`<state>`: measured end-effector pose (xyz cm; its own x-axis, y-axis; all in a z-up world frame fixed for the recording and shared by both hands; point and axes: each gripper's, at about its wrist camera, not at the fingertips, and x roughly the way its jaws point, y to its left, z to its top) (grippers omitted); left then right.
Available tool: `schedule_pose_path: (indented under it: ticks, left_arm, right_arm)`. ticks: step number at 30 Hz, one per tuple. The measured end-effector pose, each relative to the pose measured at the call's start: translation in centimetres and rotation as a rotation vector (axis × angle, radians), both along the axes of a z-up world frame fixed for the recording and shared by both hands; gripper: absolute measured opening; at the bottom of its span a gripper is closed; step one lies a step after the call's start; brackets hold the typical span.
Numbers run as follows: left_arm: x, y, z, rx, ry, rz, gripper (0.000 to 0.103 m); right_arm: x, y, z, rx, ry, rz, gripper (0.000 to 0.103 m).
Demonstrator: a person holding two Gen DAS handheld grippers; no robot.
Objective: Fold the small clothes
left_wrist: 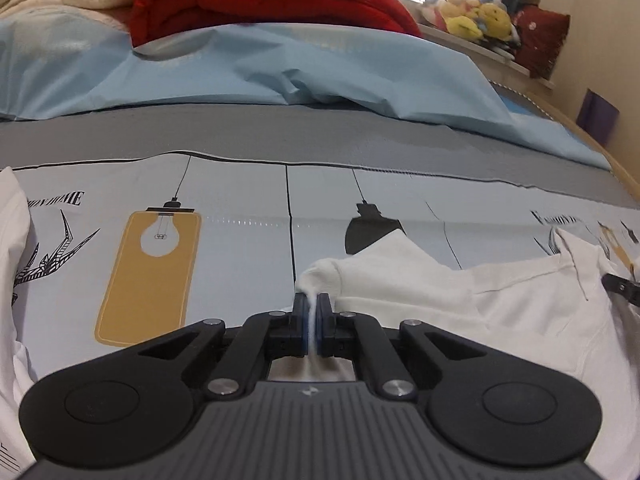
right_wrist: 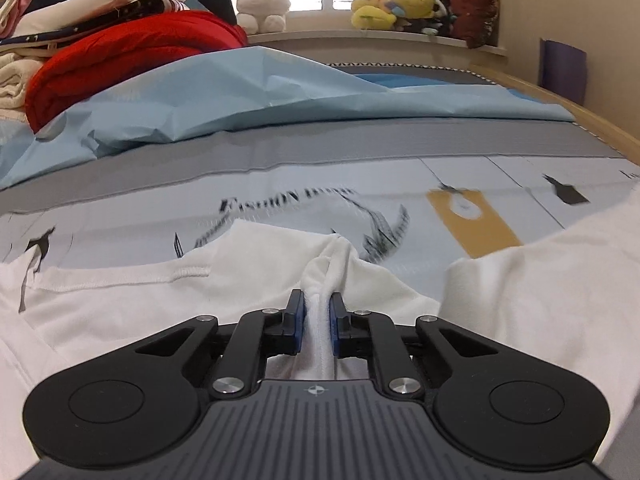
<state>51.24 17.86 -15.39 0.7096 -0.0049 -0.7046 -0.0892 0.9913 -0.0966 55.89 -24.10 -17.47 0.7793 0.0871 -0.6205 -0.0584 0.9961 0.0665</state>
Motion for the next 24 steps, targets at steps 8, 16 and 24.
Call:
schedule_pose_path:
  ticks: [8,16,24]
  left_arm:
    - [0.5,0.7,-0.4,0.042,-0.008,0.014,0.004]
    - [2.7,0.3,1.1,0.060,-0.048,0.078,0.005]
    - [-4.8,-0.6,6.9,-0.025,0.009,0.043,0.017]
  right_arm:
    - [2.4,1.0,-0.4,0.013,-0.014,-0.024,0.013]
    - [1.3,-0.1,0.9,0.001,0.039,-0.028,0.025]
    - [-5.7,-2.9,4.8,-0.006,0.151,0.022,0.031]
